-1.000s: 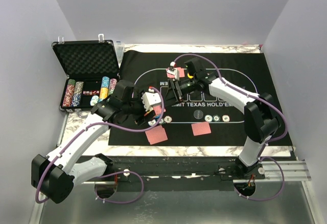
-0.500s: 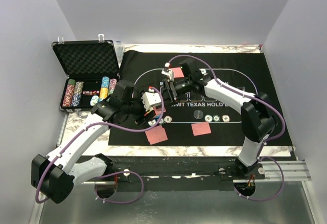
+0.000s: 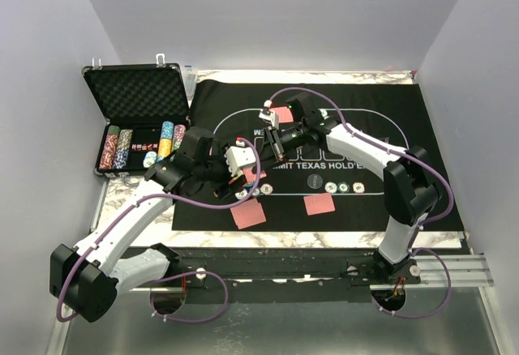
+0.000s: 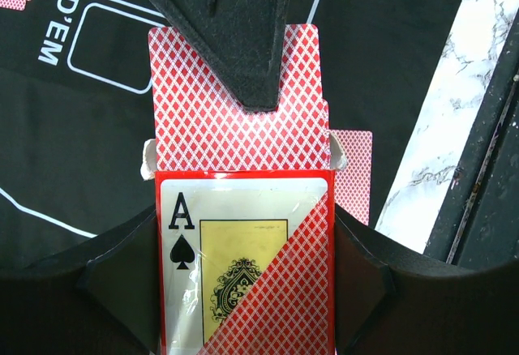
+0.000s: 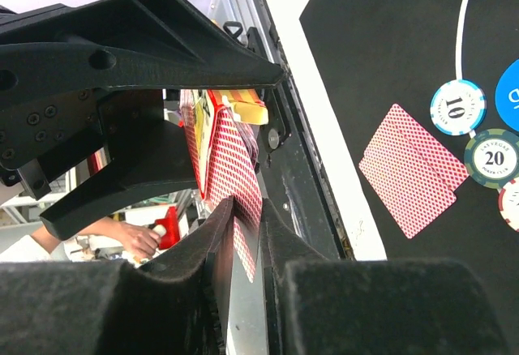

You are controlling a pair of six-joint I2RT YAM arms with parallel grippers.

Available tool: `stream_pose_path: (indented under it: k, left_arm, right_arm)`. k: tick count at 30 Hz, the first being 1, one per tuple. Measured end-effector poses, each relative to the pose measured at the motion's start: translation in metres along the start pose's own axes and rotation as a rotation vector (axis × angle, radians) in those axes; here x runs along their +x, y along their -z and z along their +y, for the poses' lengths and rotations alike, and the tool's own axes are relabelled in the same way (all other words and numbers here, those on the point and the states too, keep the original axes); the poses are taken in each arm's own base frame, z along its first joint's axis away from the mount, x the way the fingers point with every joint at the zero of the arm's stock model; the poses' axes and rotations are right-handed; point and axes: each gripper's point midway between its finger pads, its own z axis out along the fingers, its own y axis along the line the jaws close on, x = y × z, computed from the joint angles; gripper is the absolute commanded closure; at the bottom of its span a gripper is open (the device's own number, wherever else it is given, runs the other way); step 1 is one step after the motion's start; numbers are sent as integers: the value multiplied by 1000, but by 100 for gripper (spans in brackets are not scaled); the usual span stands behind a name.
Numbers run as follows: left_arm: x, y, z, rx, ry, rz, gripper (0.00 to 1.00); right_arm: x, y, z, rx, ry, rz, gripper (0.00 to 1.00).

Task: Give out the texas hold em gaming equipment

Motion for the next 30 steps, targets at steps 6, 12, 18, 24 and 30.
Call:
stream_pose_path:
  k: [6,12,18,24,30]
  left_arm:
    - [1,0,0,0,2,3,100]
    - [2,-1,0,1,2,5,100]
    - [3,-2,-1,2,3,7,100]
    - [5,-2,-1,3,4,7,100]
    - [8,-3,-3,5,7,11,100]
  right_arm:
    - [0,7,-1,0,4,-3,84]
    - [3,20,-7,19,-11,-18,85]
    - [5,31,-8,27,-16,-37,99]
    - [7,53,-4,8,-28,-74,99]
    - [17,87,-16,25,-83,-136,99]
